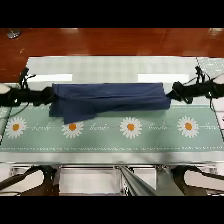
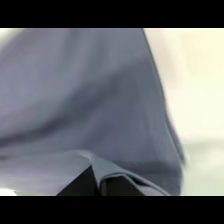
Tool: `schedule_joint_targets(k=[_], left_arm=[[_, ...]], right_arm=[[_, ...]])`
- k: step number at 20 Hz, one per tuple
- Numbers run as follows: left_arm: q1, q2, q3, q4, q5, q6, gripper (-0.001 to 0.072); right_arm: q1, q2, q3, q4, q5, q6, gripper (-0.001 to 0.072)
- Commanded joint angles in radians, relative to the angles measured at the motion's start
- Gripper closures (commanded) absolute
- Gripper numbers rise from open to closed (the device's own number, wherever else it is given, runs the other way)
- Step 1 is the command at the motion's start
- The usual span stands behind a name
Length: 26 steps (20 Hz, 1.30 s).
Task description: Fold the shirts.
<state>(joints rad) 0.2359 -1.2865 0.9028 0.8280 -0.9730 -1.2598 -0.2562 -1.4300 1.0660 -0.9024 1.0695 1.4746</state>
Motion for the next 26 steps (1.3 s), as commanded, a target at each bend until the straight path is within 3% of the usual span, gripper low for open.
schedule_joint_targets(k=[1, 5, 10, 11, 12, 13, 17, 19, 21, 26], left_arm=[[-0.03, -0.202, 0.229, 0.002, 0.026, -0.082, 0.0689], [-0.031, -0.36, 0.411, 0.002, -0.021, -0.107, 0.0689], [-0.031, -0.452, 0.485, 0.001, -0.05, -0.106, 0.0689], [-0.033, -0.461, 0.484, 0.002, -0.064, -0.106, 0.0658], [-0.033, -0.468, 0.484, 0.002, -0.085, -0.106, 0.0352], [-0.03, -0.47, 0.484, 0.013, -0.112, -0.103, 0.0016], [0.064, -0.437, 0.525, 0.216, -0.303, -0.15, 0.0004], [0.135, -0.379, 0.504, 0.227, -0.356, -0.118, 0.0004], [0.174, -0.275, 0.419, 0.176, -0.296, -0.085, 0.0003], [0.12, 0.099, 0.042, -0.013, 0.011, 0.006, 0.0003]], right_arm=[[0.013, -0.153, 0.18, 0.046, -0.001, 0.009, 0.0687], [0.035, -0.29, 0.311, 0.06, 0.016, 0.013, 0.0686], [0.047, -0.375, 0.39, 0.063, 0.008, 0.032, 0.0685], [0.047, -0.377, 0.391, 0.063, 0.002, 0.028, 0.0598], [0.044, -0.377, 0.391, 0.063, -0.002, 0.029, 0.0264], [0.036, -0.377, 0.396, 0.063, 0.006, 0.018, 0.0082], [-0.071, -0.37, 0.411, 0.024, 0.119, 0.007, 0.0091], [-0.125, -0.371, 0.405, -0.058, 0.171, 0.024, 0.0091], [-0.135, -0.382, 0.394, -0.095, 0.182, 0.026, 0.0091], [-0.064, -0.449, 0.394, -0.063, 0.26, -0.026, 0.0091]])
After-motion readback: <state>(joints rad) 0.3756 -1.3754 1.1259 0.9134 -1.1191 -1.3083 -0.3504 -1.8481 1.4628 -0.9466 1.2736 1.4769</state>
